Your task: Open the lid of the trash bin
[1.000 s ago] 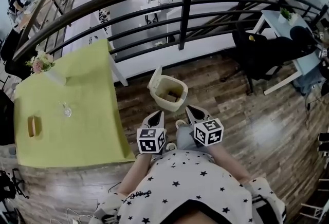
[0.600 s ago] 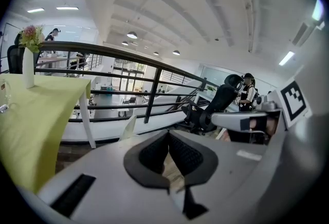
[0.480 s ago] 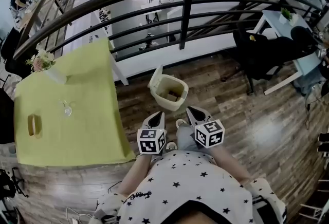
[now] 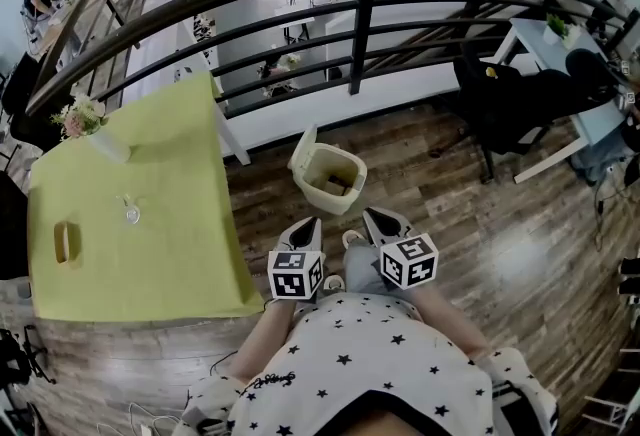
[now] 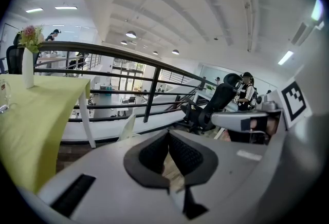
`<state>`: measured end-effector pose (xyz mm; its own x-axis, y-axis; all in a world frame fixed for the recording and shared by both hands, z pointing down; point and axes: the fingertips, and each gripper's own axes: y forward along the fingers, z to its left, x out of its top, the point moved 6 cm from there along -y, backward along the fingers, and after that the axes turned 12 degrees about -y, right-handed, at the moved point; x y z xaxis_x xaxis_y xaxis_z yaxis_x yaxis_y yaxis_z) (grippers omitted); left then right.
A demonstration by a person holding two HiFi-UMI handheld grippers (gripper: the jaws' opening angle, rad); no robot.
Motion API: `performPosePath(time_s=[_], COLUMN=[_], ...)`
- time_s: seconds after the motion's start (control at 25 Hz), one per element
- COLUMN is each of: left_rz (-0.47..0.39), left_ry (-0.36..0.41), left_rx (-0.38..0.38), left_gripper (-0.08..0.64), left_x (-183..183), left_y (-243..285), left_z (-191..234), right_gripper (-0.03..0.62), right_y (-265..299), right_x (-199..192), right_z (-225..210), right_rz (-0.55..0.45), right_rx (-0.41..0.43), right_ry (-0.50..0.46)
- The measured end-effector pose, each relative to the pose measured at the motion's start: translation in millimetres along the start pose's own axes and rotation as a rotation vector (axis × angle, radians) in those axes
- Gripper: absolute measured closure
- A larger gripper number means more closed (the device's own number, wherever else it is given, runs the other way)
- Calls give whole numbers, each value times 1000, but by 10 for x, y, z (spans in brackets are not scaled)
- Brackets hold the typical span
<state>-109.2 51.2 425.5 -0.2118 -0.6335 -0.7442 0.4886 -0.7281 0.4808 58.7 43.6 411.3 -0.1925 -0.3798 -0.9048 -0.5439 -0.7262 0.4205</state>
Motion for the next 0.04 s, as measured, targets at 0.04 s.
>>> performPosePath(time_s=[0.04], left_rz=[1], left_ry=[2], left_rx=[-1], left_gripper=[548], left_x=[-5], left_y=[-4], left_z=[-6], right_gripper=[598], right_y=[-8], right_x=[-6], right_z=[3], right_rz=[0], right_rx=[1], right_ry=[1])
